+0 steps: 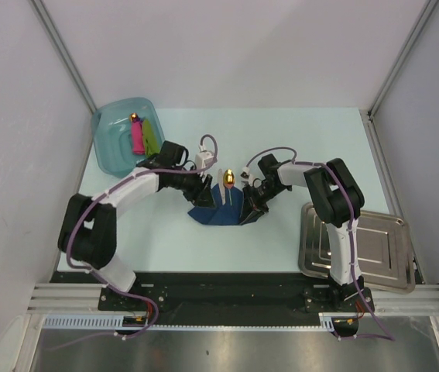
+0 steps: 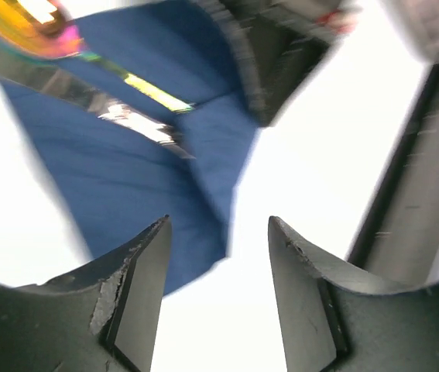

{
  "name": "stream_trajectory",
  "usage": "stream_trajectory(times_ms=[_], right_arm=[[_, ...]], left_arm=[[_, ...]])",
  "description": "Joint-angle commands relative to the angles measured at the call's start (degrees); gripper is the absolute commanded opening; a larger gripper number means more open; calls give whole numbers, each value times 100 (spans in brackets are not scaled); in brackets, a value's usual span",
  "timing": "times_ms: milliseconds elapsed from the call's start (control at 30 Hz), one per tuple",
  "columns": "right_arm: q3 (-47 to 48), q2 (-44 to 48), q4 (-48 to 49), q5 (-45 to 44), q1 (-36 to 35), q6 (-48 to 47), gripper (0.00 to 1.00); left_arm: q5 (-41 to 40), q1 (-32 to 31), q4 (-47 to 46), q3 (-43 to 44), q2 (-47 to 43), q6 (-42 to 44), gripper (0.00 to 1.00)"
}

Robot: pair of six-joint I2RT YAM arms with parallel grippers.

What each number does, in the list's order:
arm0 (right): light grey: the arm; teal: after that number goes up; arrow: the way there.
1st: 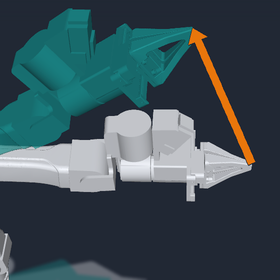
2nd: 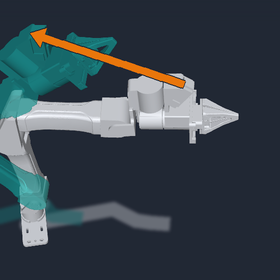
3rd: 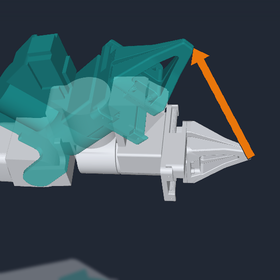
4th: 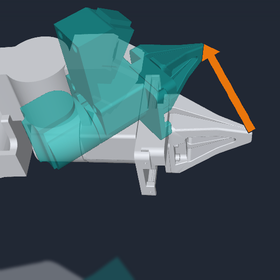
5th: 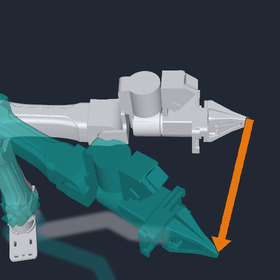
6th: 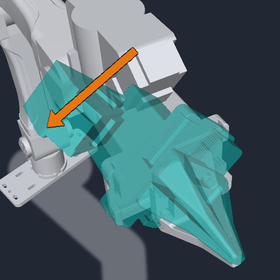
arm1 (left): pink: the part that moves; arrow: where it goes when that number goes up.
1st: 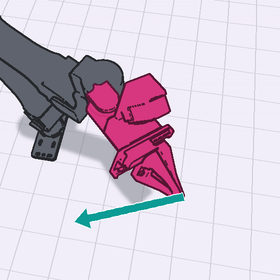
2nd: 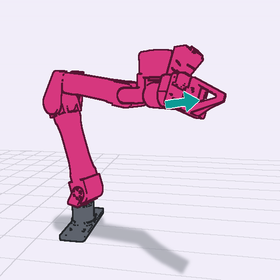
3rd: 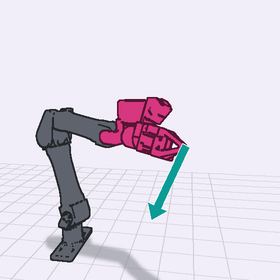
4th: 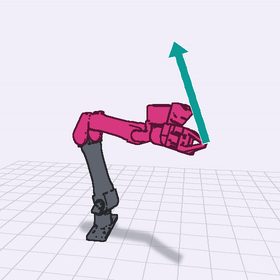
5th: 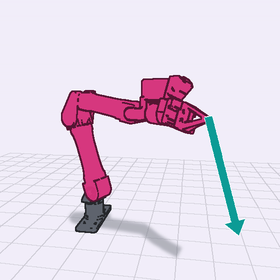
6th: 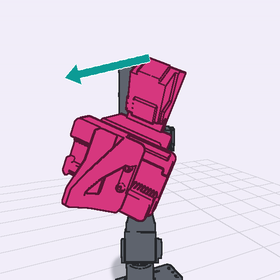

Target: Place the utensils on the paper napkin and roll it up

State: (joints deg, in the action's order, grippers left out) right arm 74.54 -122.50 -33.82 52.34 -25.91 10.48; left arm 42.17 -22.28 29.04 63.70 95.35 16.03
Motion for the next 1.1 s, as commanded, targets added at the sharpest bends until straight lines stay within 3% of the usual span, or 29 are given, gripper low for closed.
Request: stream_trajectory(times_ms=[0, 167, 333, 767, 1067], right_arm=[[25, -11, 174, -127, 7, -37, 15], [-36, 33, 236, -162, 16, 6, 15], [-28, 24, 280, -154, 25, 77, 11], [87, -46, 253, -189, 42, 174, 3], [122, -90, 253, -276, 42, 174, 1]], left_arm=[[1091, -66, -688, -551, -579, -1259, 58], [1258, -110, -1031, -727, -36, -1919, 46], [1311, -241, -1365, -587, 457, -2306, 44], [1136, -566, -988, -438, 687, -1902, 37], [1144, -479, -1252, -411, 1055, -2166, 35]])
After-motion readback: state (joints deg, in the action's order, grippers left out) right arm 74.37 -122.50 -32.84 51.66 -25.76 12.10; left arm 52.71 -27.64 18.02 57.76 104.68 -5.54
